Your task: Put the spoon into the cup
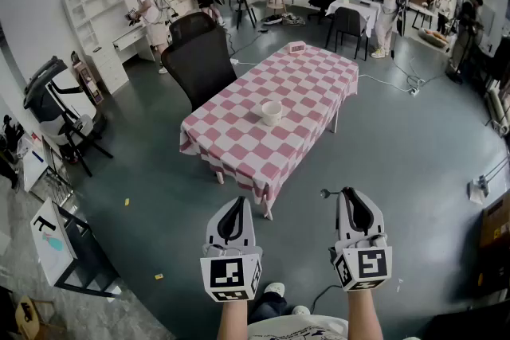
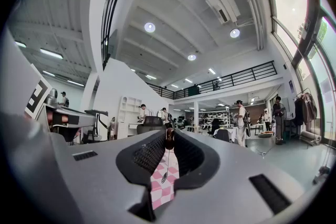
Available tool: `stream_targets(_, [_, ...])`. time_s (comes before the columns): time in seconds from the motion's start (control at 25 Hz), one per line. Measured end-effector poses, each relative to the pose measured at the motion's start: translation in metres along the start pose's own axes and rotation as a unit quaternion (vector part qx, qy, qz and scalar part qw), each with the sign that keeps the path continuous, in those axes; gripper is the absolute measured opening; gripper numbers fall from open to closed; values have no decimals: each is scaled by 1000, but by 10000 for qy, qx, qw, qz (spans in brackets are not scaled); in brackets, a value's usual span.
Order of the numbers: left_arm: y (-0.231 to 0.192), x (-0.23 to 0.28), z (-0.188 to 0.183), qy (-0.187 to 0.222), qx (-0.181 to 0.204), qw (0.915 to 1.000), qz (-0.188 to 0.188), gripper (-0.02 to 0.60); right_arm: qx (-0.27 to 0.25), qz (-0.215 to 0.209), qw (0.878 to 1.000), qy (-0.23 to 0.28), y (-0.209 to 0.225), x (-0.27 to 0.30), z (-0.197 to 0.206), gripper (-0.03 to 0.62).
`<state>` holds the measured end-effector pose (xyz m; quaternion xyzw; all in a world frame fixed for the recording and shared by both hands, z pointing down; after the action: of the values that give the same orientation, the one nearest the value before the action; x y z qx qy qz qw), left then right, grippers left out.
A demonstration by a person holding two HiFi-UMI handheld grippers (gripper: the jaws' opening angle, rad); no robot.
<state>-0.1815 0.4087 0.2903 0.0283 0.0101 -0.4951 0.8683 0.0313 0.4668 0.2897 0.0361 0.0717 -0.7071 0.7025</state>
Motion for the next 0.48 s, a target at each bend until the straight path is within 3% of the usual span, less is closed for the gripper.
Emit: stream_targets(0.48, [-3, 9, 4, 14, -81, 10000, 14, 14, 46, 107, 9999, -30, 4, 8, 3, 61])
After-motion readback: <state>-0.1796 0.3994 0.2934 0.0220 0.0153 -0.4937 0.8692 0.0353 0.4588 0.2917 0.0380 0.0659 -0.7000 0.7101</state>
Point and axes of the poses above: the fingertips, and each gripper's own axes: x forward along the fingers, y to its right, z out of its underside, the point moved 3 cm from there along -x, backward along the fingers, and after that the axes turned 5 degrees about y, right-handed, at the moved point
